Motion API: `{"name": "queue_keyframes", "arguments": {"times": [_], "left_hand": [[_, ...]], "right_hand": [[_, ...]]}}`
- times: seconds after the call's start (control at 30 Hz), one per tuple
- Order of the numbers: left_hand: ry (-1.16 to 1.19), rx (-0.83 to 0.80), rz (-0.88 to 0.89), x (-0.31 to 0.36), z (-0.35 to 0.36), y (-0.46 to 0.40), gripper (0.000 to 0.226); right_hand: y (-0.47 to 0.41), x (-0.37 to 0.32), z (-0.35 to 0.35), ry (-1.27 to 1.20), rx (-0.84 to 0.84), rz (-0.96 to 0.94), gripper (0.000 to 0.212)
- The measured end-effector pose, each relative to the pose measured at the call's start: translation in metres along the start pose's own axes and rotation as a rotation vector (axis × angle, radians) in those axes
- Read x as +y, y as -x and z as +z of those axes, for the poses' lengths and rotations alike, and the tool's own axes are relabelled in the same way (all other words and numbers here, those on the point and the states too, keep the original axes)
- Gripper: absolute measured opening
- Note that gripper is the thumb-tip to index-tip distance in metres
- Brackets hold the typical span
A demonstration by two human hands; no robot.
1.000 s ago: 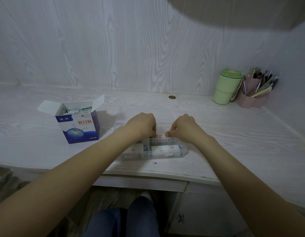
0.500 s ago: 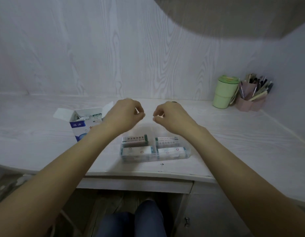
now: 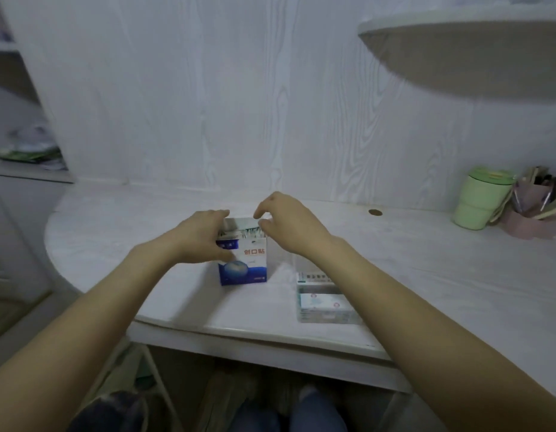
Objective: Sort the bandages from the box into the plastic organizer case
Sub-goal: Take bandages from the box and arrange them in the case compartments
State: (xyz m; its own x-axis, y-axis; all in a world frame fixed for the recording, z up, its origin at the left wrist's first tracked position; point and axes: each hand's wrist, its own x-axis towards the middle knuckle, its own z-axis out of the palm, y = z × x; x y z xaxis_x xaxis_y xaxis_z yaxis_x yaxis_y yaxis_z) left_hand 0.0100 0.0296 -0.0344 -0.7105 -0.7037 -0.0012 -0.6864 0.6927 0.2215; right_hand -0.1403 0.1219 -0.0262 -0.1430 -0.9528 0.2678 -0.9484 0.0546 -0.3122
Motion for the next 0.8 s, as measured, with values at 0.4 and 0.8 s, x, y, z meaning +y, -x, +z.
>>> {"name": "queue_keyframes", "arguments": {"times": [0.4, 0.8], "left_hand": [[0.200, 0.400, 0.297, -0.026, 0.033, 0.026, 0.072], [0.272, 0.441, 0.353, -0.023, 0.048, 0.042, 0.076]], "right_hand": [[0.007, -0.005, 0.021, -0.010, 0.153, -0.150, 0.015], [0.027, -0.031, 0.044, 0.015, 0.220, -0.231, 0.009]]}}
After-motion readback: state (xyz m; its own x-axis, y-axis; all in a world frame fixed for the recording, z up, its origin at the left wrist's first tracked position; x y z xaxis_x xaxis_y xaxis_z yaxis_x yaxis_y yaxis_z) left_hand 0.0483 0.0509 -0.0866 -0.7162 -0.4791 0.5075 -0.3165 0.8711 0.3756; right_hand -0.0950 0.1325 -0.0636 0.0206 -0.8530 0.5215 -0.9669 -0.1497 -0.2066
